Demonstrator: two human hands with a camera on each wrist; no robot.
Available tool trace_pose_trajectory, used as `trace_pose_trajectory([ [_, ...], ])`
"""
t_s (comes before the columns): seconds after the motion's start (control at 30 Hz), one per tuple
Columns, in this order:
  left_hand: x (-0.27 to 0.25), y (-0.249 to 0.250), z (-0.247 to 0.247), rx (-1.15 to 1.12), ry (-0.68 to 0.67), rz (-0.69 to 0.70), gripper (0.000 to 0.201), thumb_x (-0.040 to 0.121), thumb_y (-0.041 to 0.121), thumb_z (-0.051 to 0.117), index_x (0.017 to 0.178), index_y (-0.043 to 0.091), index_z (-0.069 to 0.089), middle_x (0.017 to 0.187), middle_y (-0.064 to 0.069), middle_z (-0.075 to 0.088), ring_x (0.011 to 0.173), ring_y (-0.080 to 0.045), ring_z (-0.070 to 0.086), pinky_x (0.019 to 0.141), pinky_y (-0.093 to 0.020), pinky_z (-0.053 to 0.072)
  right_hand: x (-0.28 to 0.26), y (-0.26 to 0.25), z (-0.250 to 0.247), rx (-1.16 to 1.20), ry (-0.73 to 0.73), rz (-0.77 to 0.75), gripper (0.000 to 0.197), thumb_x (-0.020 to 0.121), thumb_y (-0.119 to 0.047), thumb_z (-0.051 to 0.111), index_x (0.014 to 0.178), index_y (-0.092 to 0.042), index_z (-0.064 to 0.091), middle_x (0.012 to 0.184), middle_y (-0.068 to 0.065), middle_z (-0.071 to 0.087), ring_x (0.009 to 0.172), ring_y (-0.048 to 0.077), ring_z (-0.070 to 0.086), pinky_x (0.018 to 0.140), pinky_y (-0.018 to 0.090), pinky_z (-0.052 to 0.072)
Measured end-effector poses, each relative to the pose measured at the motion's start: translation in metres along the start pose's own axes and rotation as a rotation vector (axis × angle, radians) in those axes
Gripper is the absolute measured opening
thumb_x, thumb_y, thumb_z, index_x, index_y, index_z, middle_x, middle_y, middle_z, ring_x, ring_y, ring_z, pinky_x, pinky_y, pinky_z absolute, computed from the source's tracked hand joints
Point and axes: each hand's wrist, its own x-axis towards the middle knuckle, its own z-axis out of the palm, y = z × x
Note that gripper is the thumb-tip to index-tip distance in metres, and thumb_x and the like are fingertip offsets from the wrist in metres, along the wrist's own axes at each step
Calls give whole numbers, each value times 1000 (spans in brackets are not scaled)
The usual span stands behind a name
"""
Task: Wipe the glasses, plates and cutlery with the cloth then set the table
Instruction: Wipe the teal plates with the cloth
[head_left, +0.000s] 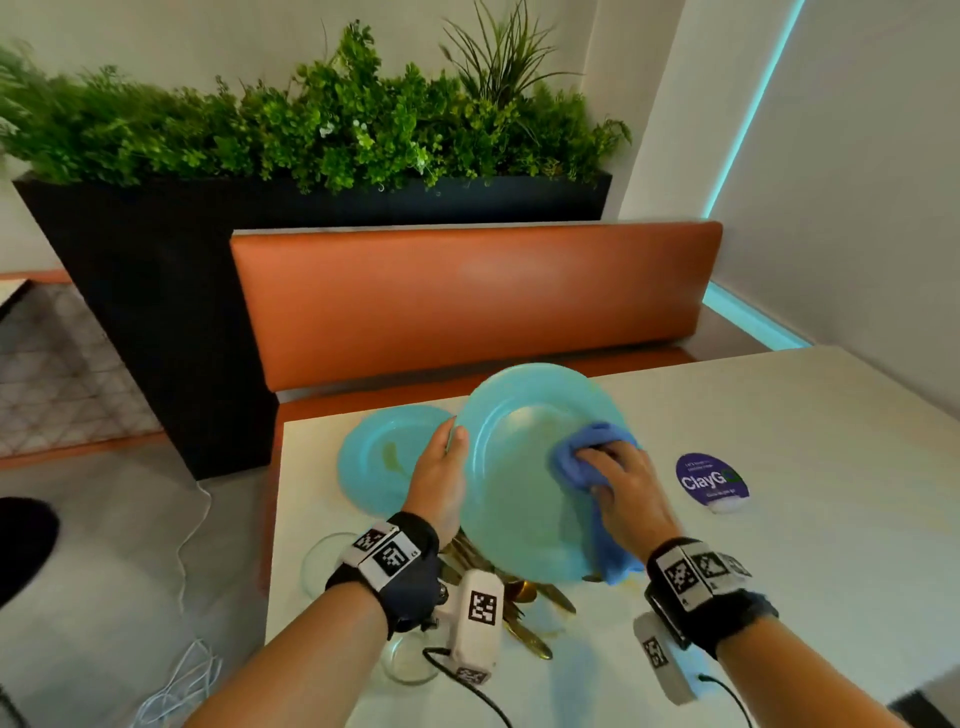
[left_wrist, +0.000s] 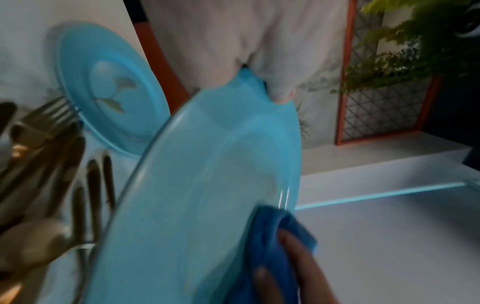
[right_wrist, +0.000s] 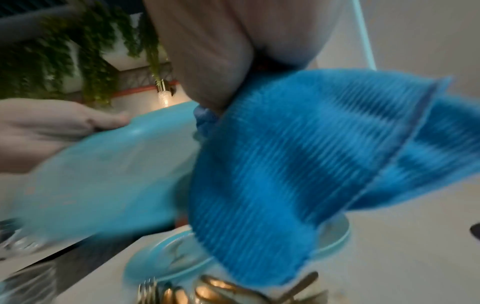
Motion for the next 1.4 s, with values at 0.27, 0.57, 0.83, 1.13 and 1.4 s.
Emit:
trace_pose_trajectory([
  [0.27, -55, -9, -6, -21, -86, 47, 33, 101, 27, 37, 130, 15, 48, 127, -2, 59, 114, -17, 57, 100, -37, 47, -76, -97, 17, 107, 47, -236, 36, 77, -11, 46, 111, -19, 54, 108, 5, 58, 94, 19, 46, 88, 22, 35],
  [0.57, -87, -12, -4, -24, -194, 30, 29, 101, 28, 38, 125, 19, 53, 119, -4, 64, 105, -18, 62, 97, -39, 49, -60, -56, -31, 20, 279, 108, 42, 78, -17, 44, 114, -9, 64, 101, 24, 61, 88, 43, 62, 83, 39, 49],
  [0.83, -67, 13, 9, -52, -196, 81, 26, 103, 22, 32, 120, 24, 52, 109, 9, 64, 95, -2, 62, 77, -18, 50, -102, -58, -17, -119, -62, -312, 43, 76, -16, 47, 117, -30, 49, 102, -2, 43, 76, 29, 61, 59, 27, 55],
  [1.13, -56, 7, 67, -48, -192, 32, 32, 100, 33, 39, 128, 25, 51, 126, 2, 61, 113, -14, 60, 101, -38, 47, 4, -18, -70, -200, 198, 131, 59, 86, -39, 35, 135, -8, 47, 111, 33, 50, 96, 49, 54, 78, 49, 50],
  [1.4, -48, 7, 81, -110, -124, 33, 28, 103, 25, 29, 104, 30, 57, 116, 0, 62, 111, -22, 58, 101, -43, 45, -71, -3, -44, -238, -234, -405, 66, 62, -18, 69, 123, -29, 45, 109, -2, 42, 77, 24, 66, 51, 24, 55],
])
